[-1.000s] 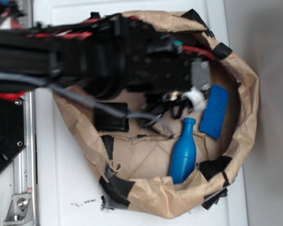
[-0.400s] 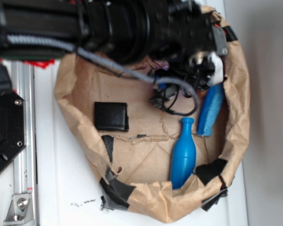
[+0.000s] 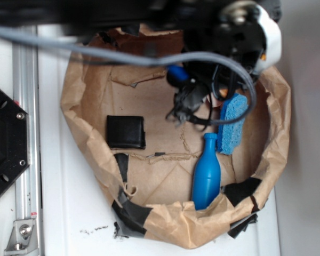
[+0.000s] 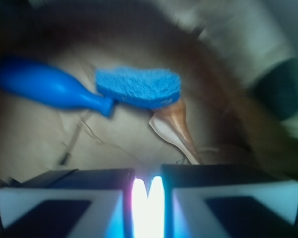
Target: Grab the shell.
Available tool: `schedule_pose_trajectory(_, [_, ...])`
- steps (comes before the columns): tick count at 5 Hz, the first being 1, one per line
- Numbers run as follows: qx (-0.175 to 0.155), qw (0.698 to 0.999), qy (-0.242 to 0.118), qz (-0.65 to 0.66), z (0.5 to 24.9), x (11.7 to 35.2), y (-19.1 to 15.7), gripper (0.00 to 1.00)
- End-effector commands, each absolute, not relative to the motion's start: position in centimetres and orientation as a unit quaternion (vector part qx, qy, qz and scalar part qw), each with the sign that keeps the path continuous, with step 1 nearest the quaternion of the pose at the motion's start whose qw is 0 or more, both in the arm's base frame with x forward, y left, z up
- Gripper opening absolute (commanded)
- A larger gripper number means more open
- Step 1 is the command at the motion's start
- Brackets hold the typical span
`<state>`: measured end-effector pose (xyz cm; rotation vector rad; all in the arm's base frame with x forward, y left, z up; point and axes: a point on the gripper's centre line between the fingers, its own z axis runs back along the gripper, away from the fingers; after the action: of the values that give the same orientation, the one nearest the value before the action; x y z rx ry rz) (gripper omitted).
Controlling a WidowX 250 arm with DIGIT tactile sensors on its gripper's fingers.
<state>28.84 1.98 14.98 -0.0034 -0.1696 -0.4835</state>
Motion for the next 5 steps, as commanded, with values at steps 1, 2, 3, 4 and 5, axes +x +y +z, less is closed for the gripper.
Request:
schedule_pose_trajectory(1, [0.001, 0.971, -0.107, -0.216, 17.1, 28.1, -2.5, 0.10])
schedule_pose_trajectory(2, [0.021, 0.969, -0.095, -0.228, 13.2, 28.2, -0.1, 1.00])
schedule_pose_trajectory(3, [0.030, 0.962, -0.087, -0.257, 10.5, 27.0, 2.2, 1.00])
schedule_pose_trajectory(4, [0.026, 0.961, -0.084, -0.262, 9.6, 26.6, 3.2, 1.00])
schedule_pose_trajectory(5, [0.042, 0.951, -0.092, -0.293, 8.7, 27.0, 3.7, 1.00])
